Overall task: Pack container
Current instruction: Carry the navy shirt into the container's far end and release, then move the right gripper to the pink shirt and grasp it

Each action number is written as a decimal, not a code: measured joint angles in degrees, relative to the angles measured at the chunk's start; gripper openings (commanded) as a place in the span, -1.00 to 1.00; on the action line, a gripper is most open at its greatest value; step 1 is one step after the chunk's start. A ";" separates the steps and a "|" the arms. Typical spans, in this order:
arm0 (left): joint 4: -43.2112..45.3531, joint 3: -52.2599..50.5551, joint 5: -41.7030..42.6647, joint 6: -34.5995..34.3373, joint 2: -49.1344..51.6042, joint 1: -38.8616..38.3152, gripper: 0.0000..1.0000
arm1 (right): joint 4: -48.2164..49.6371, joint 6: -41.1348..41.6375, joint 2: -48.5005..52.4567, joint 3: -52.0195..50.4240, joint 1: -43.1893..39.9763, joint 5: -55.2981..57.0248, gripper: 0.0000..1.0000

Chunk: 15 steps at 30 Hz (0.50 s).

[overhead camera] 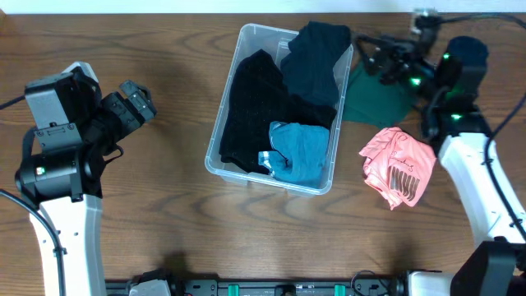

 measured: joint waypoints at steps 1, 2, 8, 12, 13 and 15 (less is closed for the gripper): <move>0.00 0.00 0.00 0.02 0.00 0.02 0.96 | -2.08 -0.22 0.00 0.00 -1.03 0.04 0.70; 0.04 0.00 0.00 0.00 0.00 0.00 0.96 | -6.62 -0.11 0.07 -0.11 -3.34 1.16 0.77; 0.04 0.00 0.00 0.02 0.00 0.02 0.96 | -24.33 -3.87 0.11 -0.22 -15.23 8.26 0.90; 0.02 0.00 0.00 0.00 0.00 0.02 0.96 | -34.62 -5.29 0.63 -0.24 -21.94 13.29 0.98; 0.02 0.00 0.00 0.00 0.00 0.02 0.96 | -37.00 -5.73 0.85 -0.26 -22.77 14.60 0.99; 0.02 0.00 0.02 0.00 0.00 0.02 0.96 | -41.24 -6.47 1.38 -0.37 -23.82 17.70 0.98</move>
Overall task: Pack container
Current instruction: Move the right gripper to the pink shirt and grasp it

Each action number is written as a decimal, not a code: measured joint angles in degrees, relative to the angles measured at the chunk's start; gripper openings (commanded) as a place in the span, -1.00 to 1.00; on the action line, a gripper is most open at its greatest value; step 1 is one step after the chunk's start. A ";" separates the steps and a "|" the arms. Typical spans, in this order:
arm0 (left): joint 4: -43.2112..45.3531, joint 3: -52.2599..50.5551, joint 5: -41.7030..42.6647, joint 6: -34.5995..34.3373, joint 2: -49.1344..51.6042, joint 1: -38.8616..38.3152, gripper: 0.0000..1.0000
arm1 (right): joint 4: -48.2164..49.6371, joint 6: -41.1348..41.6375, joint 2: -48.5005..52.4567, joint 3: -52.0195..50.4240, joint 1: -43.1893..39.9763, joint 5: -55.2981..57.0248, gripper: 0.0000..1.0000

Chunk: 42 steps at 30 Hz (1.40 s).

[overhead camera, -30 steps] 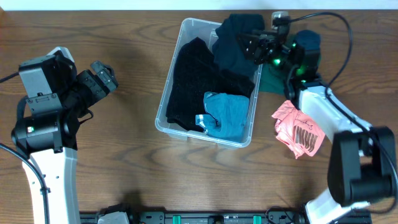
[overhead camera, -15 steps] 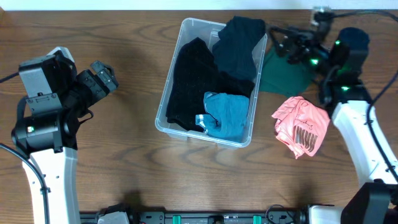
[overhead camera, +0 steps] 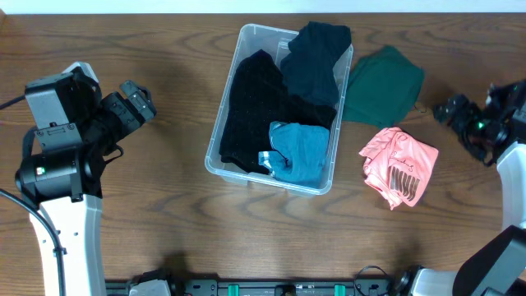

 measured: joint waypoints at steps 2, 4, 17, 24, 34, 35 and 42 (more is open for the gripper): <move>0.02 0.00 -0.02 0.00 0.00 0.00 0.96 | -2.08 -0.57 0.31 -0.68 -0.63 2.73 0.99; 0.00 0.00 -0.02 0.00 0.00 -0.02 0.96 | -2.93 -1.64 0.35 -2.21 -1.57 4.26 0.98; 0.02 0.00 -0.02 0.00 0.00 0.00 0.96 | 6.95 -4.28 0.57 -17.66 -3.96 0.00 0.98; 0.02 0.00 -0.02 0.02 0.00 0.00 0.96 | 17.53 -4.57 -0.46 -24.98 -4.15 -5.62 0.97; 0.00 0.00 -0.02 0.02 0.00 0.00 0.96 | 22.82 -3.91 -1.46 -29.44 -4.35 -12.90 0.73; 0.00 0.00 -0.02 0.00 0.00 -0.02 0.96 | 22.84 -3.85 -1.49 -29.68 -4.37 -13.66 0.73; 0.00 0.00 0.00 0.00 0.00 -0.02 0.96 | 22.84 -3.30 -1.11 -31.80 -4.35 -16.41 -0.41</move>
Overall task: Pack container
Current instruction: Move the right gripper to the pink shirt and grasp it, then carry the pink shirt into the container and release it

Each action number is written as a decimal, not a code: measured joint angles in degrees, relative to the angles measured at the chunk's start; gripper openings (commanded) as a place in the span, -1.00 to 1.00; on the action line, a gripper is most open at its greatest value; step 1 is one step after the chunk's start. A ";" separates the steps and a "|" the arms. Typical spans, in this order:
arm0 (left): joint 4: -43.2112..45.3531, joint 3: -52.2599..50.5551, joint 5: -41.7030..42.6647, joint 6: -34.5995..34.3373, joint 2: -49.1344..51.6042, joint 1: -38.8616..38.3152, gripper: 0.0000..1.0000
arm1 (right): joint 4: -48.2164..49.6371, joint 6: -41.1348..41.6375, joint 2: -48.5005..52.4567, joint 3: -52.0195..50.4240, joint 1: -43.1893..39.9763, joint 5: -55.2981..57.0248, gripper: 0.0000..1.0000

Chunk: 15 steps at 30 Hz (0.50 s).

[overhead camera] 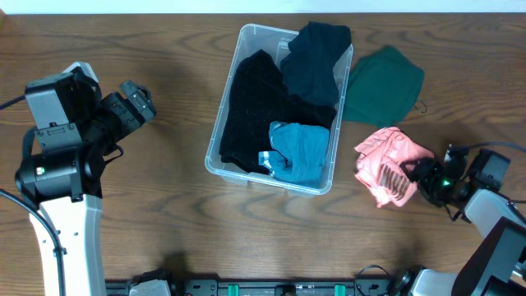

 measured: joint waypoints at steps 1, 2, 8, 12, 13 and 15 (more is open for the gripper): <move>0.00 0.00 -0.02 0.00 0.00 0.00 0.96 | 0.02 0.17 0.22 -0.42 0.00 -0.17 -0.60; 0.00 0.00 -0.02 0.02 0.00 0.00 0.96 | 0.09 0.52 0.44 -0.74 0.00 -0.13 -0.76; -0.02 0.00 -0.02 0.00 0.00 0.02 0.96 | 2.93 2.67 0.52 -1.07 -0.02 -1.84 -0.97; 0.00 0.00 -0.02 0.02 0.00 0.00 0.96 | 3.78 5.81 -2.29 0.31 0.02 -4.63 -0.97; 0.00 0.00 0.00 0.00 0.00 0.00 0.96 | 4.94 7.19 -3.65 1.31 0.09 -6.03 -0.97; 0.00 0.00 -0.02 0.02 0.00 0.02 0.96 | 8.66 10.49 -6.95 4.26 0.63 -9.20 -0.98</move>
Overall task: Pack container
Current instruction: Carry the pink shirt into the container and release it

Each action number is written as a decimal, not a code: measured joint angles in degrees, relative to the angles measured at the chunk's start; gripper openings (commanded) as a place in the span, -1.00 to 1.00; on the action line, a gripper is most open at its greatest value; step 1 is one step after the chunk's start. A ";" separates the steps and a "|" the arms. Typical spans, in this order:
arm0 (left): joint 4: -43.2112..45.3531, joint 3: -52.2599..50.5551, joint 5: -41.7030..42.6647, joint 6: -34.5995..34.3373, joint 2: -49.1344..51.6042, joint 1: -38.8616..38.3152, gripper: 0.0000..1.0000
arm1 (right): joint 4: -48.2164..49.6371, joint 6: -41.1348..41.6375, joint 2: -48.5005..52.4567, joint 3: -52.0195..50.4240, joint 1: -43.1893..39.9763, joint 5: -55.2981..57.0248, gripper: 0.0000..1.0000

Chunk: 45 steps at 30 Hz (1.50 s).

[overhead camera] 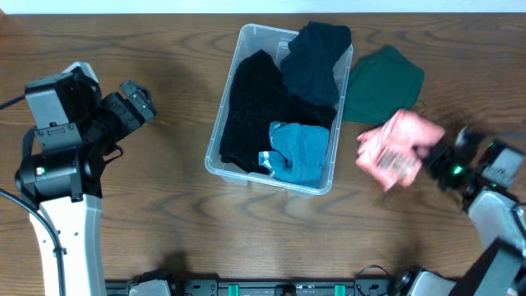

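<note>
The clear plastic container [220, 123] stands mid-table and holds a black garment [251, 107], a dark navy garment [316, 57] hanging over its far right rim, and a folded blue garment [300, 152]. A green garment [382, 82] lies on the table just right of the container. My right gripper [427, 158] is shut on the pink garment [394, 148], which hangs bunched and blurred off the table, right of the container. My left gripper [138, 100] hovers far left, away from everything; its jaws are not readable.
The left arm's white base [57, 148] fills the left side of the table. The right arm [493, 189] reaches in from the lower right corner. Bare wood [164, 222] lies between the left arm and the container.
The pink garment lay spread on the table with my right gripper at its right edge. Now it is bunched up and raised, shifted slightly toward the far side. The left arm is unchanged.
My right gripper was first over the green garment by the container's far right corner. Then it was at the table's right edge, the green garment lying flat. Later it sat low at the pink garment, and now it holds that garment up.
</note>
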 measured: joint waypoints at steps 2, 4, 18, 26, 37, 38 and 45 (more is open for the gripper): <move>0.00 0.00 0.00 -0.02 0.00 -0.02 0.96 | 4.92 3.48 -3.17 3.54 1.27 -2.69 -0.97; 0.00 0.00 0.00 0.00 0.00 0.00 0.96 | 10.34 6.88 -5.73 6.67 3.37 -4.98 -0.97; 0.00 0.00 0.00 -0.02 0.00 -0.02 0.96 | 28.41 13.53 -4.87 11.96 39.80 0.44 -0.97; 0.02 0.00 -0.02 0.00 0.00 -0.02 0.96 | 36.76 14.36 7.48 11.98 50.16 18.84 -0.97; 0.00 0.00 0.00 -0.02 0.00 -0.02 0.96 | 48.46 17.46 16.22 12.09 49.03 21.14 0.98; -0.02 0.00 0.00 -0.02 0.00 -0.02 0.96 | 48.22 17.94 15.08 12.22 48.61 19.61 0.99; 0.07 0.00 0.00 0.00 0.00 0.00 0.96 | 33.11 17.40 0.37 14.14 41.05 15.43 0.99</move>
